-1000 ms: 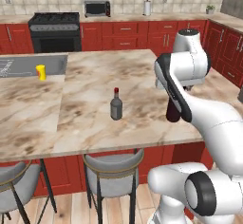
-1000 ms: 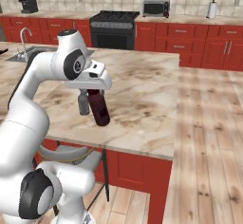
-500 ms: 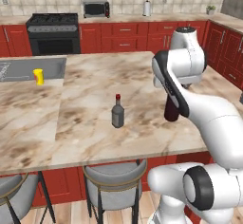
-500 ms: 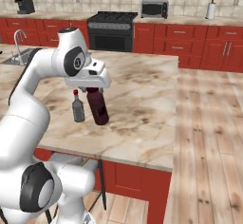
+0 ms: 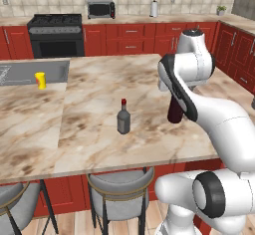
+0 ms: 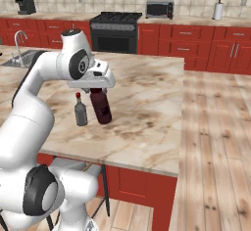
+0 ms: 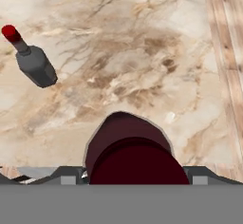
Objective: Place the drinks on the dining counter in a tight cluster.
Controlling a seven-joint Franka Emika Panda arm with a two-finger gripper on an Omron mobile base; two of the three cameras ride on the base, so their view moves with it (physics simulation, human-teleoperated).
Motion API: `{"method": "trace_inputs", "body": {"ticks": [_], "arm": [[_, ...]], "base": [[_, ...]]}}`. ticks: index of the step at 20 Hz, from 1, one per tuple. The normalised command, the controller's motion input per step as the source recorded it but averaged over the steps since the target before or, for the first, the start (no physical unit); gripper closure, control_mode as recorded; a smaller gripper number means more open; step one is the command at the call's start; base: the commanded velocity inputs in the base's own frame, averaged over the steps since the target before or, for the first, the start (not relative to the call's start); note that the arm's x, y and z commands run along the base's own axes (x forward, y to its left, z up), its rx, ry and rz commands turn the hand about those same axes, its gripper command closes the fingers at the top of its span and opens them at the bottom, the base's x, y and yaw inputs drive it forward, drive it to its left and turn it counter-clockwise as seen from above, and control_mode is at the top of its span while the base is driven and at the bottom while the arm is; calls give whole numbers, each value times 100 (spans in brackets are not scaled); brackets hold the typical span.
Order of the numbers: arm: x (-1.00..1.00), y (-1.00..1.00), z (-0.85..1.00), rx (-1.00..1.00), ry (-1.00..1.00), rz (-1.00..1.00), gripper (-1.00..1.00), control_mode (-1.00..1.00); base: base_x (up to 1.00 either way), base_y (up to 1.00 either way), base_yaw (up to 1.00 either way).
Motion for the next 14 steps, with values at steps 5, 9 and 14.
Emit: {"method": "trace_inputs", "body": {"ticks": [5,9,14], "arm": [[50,0,-1,0,-10,44,100,-100],[0,11,0,0,0,29,100,-100],[11,39,-64,-7,7,20,100,-100]], "base": [[0,0,0],[0,0,0],[0,0,0]]}}
